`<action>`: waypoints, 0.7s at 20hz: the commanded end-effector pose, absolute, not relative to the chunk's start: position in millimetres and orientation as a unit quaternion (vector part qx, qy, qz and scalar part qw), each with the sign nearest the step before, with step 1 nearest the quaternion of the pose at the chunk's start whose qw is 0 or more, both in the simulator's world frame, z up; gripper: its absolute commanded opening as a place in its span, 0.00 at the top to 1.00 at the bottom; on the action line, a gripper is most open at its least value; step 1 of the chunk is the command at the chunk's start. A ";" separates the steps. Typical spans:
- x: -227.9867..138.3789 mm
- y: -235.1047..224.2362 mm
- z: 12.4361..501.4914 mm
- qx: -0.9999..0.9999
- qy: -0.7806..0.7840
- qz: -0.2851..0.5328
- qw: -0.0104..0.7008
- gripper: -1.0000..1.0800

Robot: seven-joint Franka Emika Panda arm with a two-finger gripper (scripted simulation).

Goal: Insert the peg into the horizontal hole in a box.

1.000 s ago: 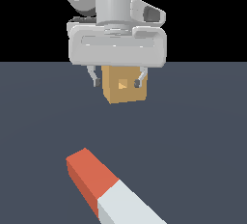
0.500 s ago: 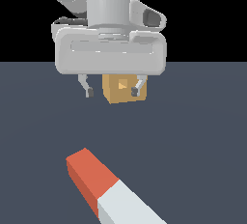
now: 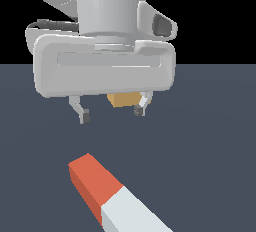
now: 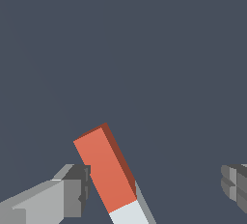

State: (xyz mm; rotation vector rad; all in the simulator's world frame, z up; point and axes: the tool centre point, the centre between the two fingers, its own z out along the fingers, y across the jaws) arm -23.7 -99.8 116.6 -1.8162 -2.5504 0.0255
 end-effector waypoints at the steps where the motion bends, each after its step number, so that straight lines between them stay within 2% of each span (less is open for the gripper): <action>1: -23.0 -112.3 111.9 -0.561 -0.828 0.007 0.005 0.04; 14: -7.1 -177.3 86.3 -0.456 -0.890 0.003 0.002 0.04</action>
